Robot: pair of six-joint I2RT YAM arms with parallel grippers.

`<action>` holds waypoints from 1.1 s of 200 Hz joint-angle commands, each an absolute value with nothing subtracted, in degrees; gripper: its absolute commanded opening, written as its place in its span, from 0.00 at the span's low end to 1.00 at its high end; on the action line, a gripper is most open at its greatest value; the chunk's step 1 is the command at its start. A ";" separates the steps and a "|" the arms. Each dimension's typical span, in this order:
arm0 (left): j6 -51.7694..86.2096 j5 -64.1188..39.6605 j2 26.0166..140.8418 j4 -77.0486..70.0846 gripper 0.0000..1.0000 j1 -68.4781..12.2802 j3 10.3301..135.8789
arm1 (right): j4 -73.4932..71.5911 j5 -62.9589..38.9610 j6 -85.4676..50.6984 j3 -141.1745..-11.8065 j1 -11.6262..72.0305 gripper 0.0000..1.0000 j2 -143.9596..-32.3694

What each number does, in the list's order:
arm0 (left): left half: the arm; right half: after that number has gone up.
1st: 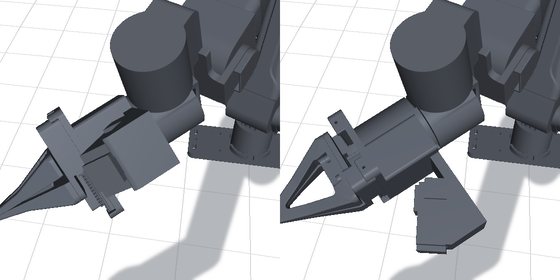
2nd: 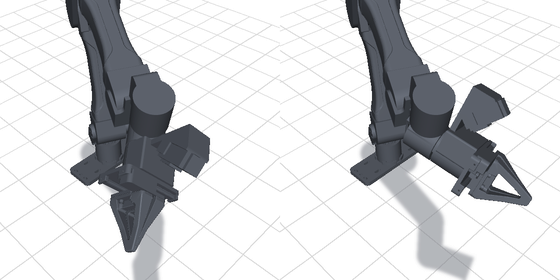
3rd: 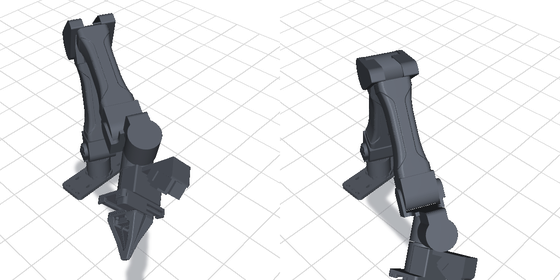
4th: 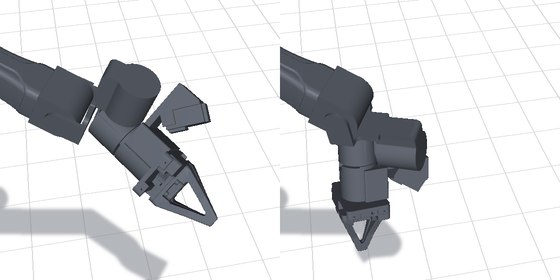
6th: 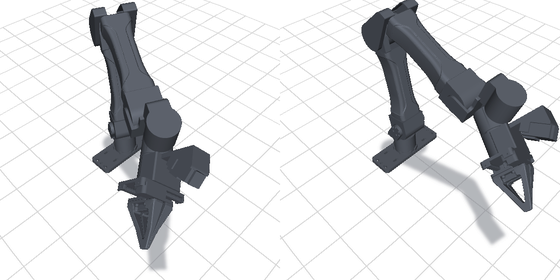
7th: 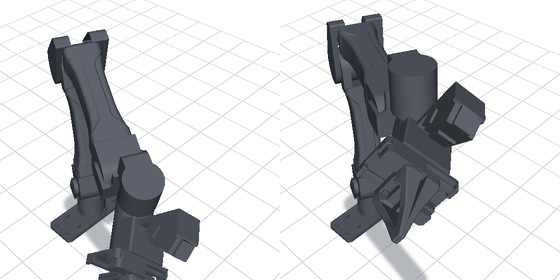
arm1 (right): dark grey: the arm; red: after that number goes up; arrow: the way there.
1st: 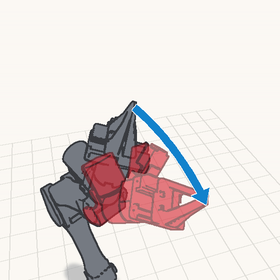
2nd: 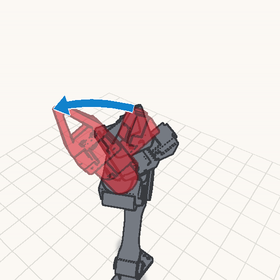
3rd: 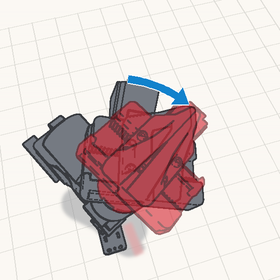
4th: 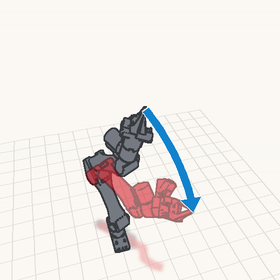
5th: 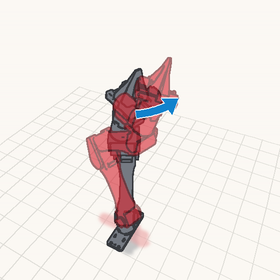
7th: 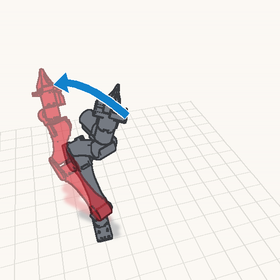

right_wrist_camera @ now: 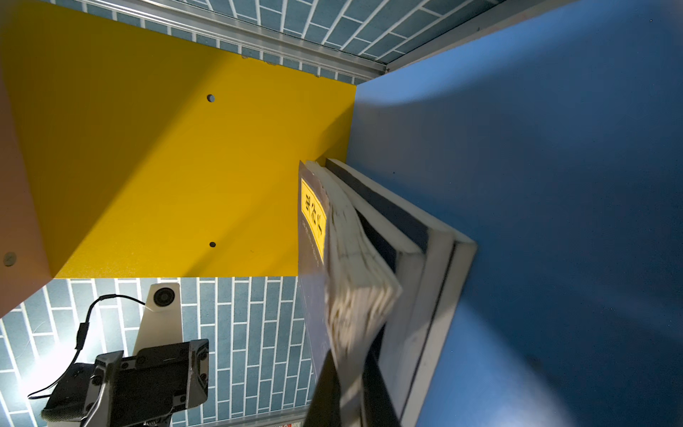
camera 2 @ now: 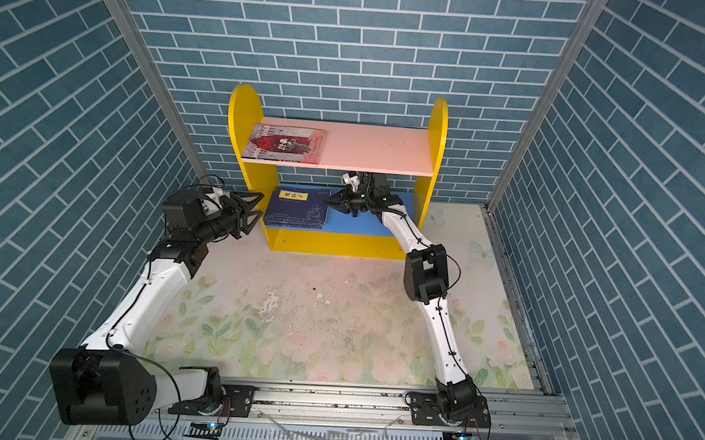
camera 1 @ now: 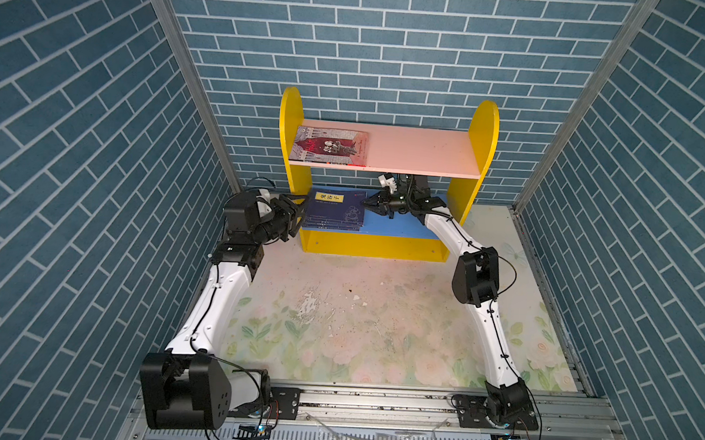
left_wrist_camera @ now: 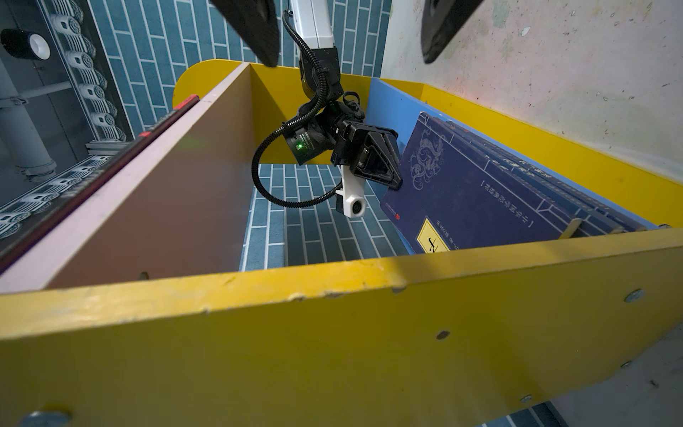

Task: Stacking books/files
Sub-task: Place the book on the bookshelf.

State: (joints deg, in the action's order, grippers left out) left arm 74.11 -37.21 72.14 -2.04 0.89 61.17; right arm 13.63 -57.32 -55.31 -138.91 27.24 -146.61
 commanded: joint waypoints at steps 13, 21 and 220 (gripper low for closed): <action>74.68 -37.78 72.49 -4.11 0.63 1.23 61.47 | 13.01 -56.60 -56.12 -141.95 27.75 0.05 -146.88; 74.71 -37.88 72.55 -4.22 0.63 1.23 61.52 | 13.26 -56.57 -56.21 -142.40 27.83 0.05 -147.07; 75.68 -38.32 73.14 -5.45 0.64 1.23 61.60 | 15.69 -55.52 -56.53 -146.80 28.22 0.33 -149.64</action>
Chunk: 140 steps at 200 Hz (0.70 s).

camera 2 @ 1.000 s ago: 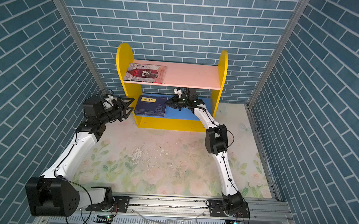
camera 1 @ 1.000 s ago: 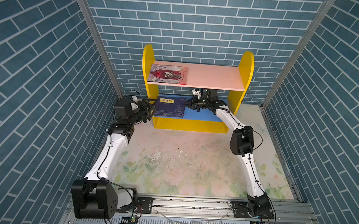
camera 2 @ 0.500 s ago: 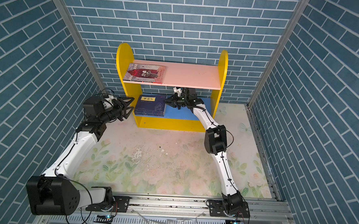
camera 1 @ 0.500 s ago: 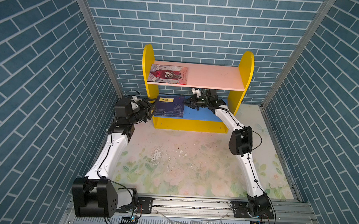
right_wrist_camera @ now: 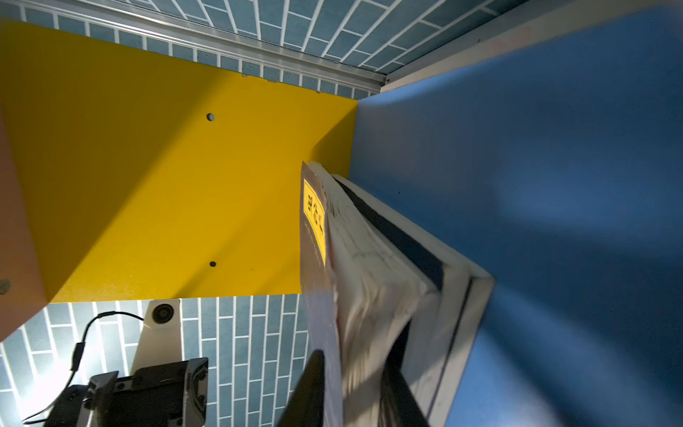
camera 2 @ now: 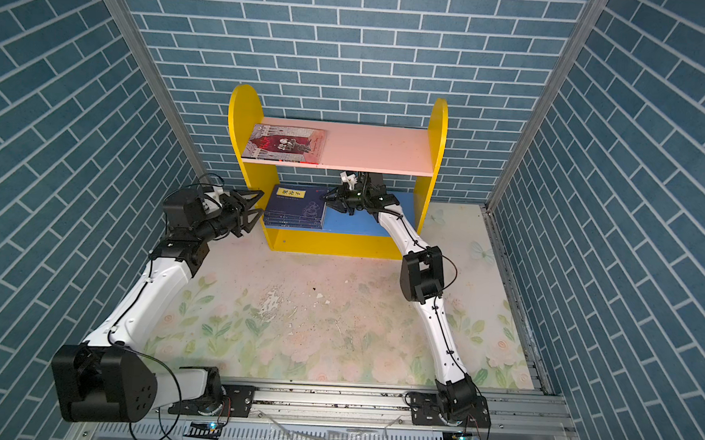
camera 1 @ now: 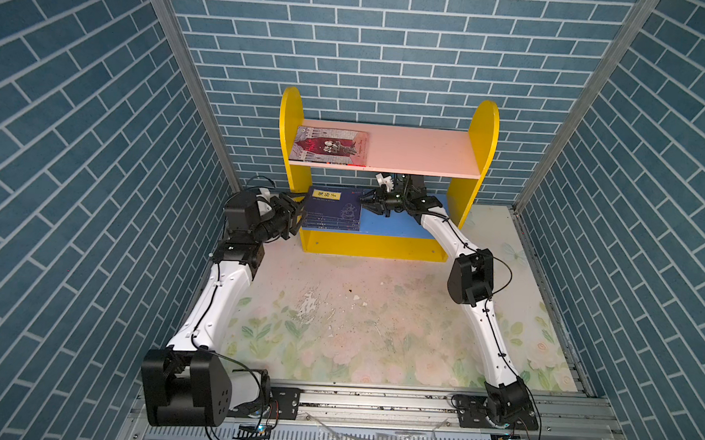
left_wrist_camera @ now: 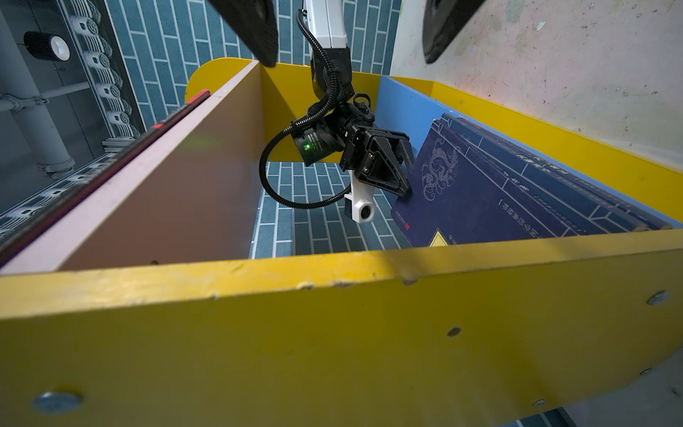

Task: Stacking books/files
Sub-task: Place the book on the bookshelf.

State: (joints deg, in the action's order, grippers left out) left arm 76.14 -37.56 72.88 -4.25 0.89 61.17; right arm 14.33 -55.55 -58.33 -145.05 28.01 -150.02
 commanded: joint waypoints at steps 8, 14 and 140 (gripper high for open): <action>75.49 -38.23 73.24 -5.66 0.64 1.23 61.70 | 16.57 -55.14 -55.63 -146.78 28.13 0.35 -149.26; 75.28 -38.23 73.29 -5.86 0.64 1.23 61.62 | 17.00 -54.94 -55.30 -146.82 27.99 0.36 -148.96; 41.41 -41.77 73.77 8.49 0.64 1.41 69.41 | 20.45 -44.07 -49.56 -139.38 24.70 0.43 -139.69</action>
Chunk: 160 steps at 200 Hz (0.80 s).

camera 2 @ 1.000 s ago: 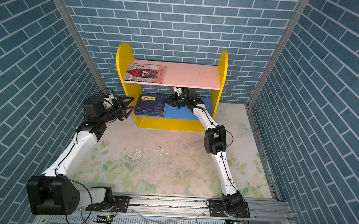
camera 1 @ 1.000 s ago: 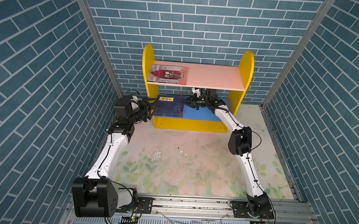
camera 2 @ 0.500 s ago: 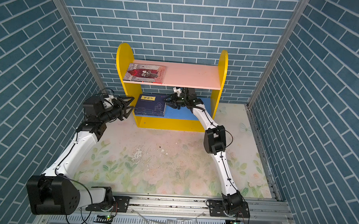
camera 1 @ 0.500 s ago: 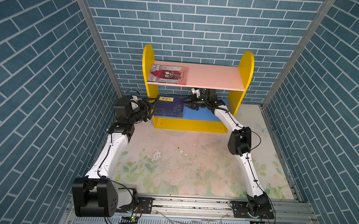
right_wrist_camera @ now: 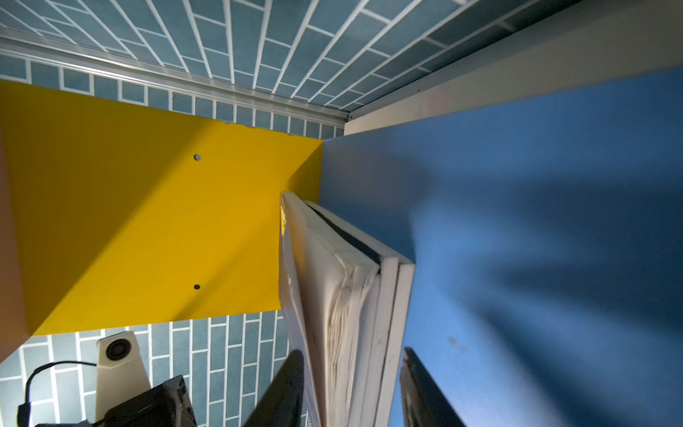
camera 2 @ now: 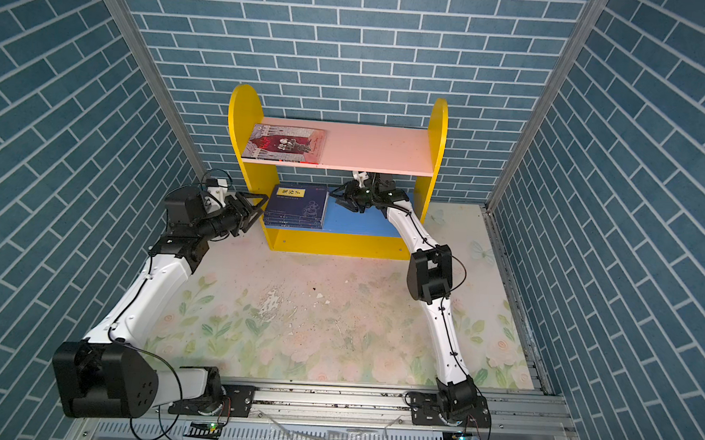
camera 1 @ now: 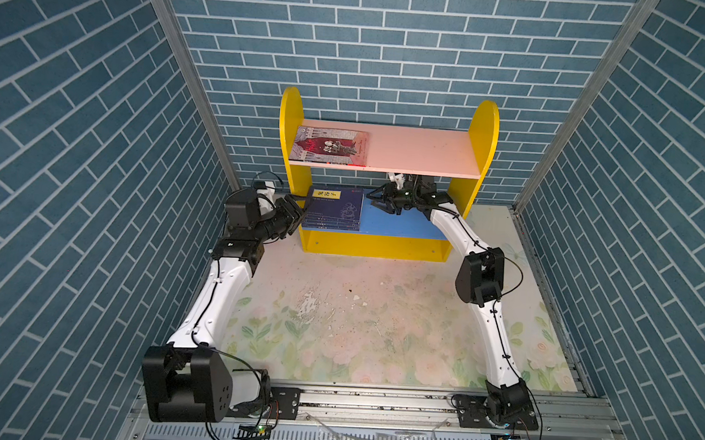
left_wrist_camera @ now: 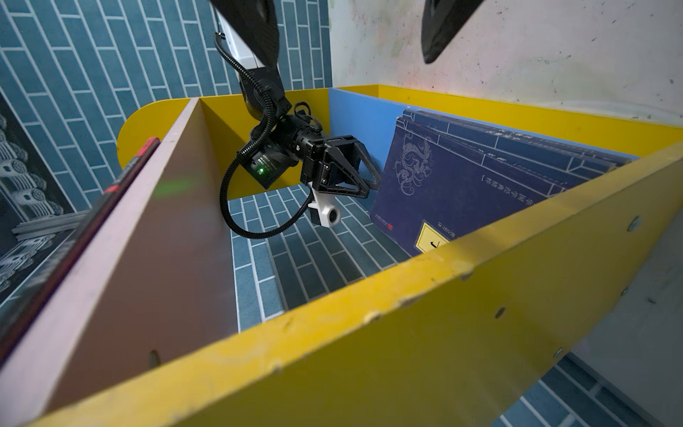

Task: Stacking books/files
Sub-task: Place the book on the bookshelf, then move the books to the bookshelf.

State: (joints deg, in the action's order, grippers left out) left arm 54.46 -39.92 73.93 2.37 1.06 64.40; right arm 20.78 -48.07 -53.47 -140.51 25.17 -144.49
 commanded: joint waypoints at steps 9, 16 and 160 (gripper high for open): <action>36.57 -42.06 73.98 11.29 0.64 1.33 71.01 | 19.55 -43.16 -49.86 -138.62 24.45 0.42 -139.57; 33.12 -42.14 74.23 13.67 0.64 1.32 72.17 | 18.65 -42.58 -50.12 -137.99 24.26 0.41 -139.51; 6.27 -33.16 66.48 22.70 0.83 2.61 68.68 | 6.89 -41.28 -47.77 -99.36 24.47 0.40 -115.22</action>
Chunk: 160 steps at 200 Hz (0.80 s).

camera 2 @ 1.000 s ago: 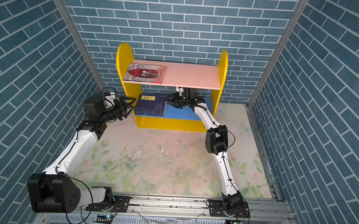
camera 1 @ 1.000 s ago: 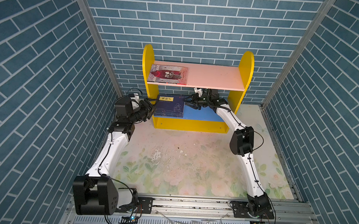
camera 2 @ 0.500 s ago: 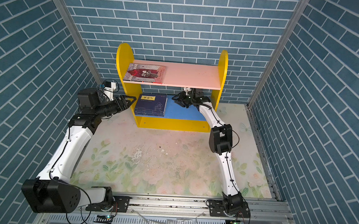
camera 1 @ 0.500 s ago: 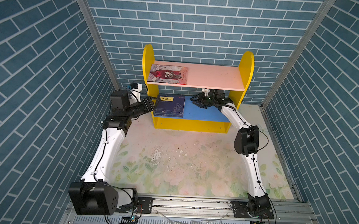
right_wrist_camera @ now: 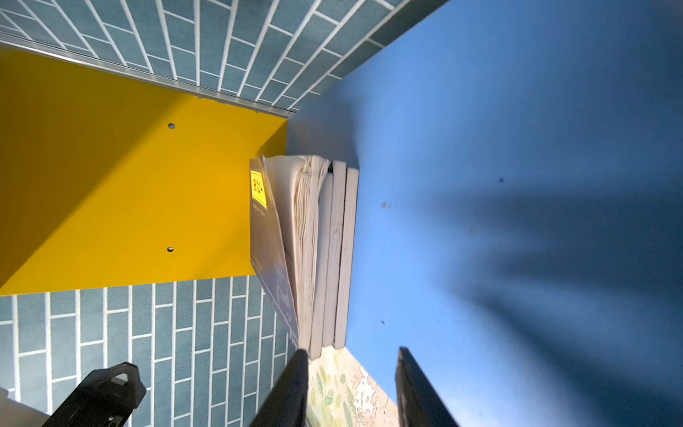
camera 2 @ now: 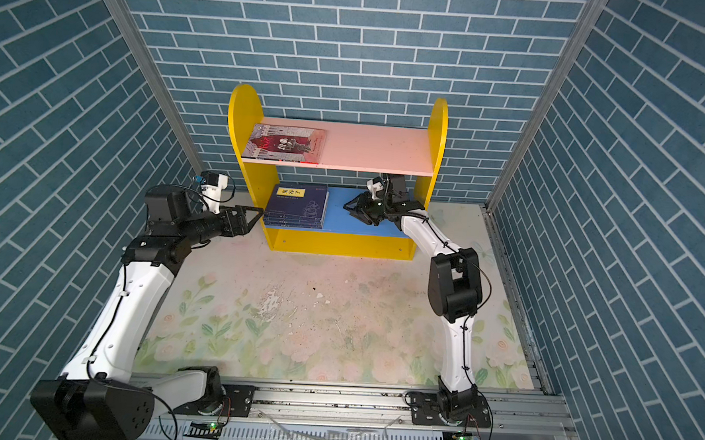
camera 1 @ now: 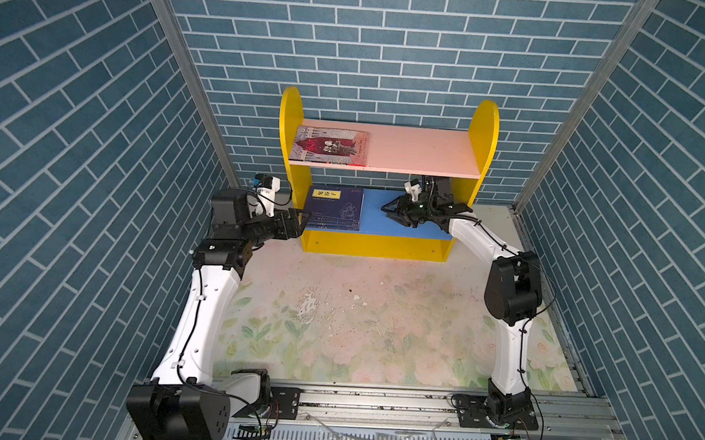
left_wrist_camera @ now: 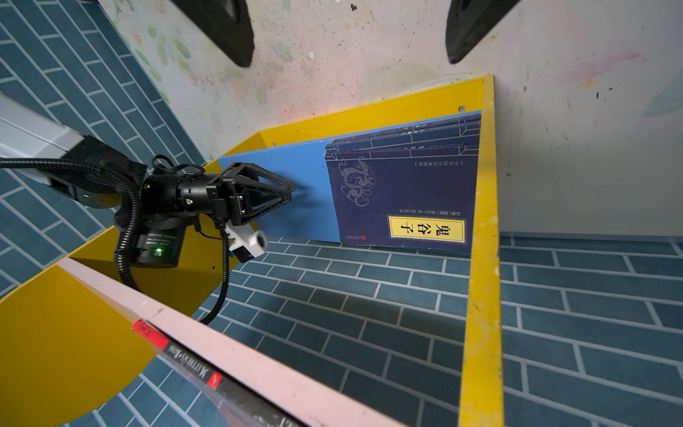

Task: Stacking books/files
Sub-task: Move the books to the bookshelf.

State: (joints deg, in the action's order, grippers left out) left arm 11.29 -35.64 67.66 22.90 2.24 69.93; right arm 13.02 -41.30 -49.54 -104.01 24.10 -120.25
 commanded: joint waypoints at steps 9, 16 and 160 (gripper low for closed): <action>4.23 -31.98 65.97 22.46 0.84 2.71 68.28 | 6.45 -41.20 -47.52 -97.02 24.69 0.40 -113.64; 3.39 -31.56 65.61 22.05 0.84 3.04 67.85 | 6.24 -41.31 -47.21 -95.44 24.78 0.40 -112.59; 19.10 -26.80 67.07 14.44 1.00 8.65 59.12 | 3.16 -31.62 -39.19 -86.10 42.44 0.31 -108.68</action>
State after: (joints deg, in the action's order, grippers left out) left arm 15.86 -24.62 66.94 18.57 7.49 58.22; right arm 13.21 -35.14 -38.98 -84.90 40.45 -106.24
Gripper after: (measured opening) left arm 0.996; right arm 0.326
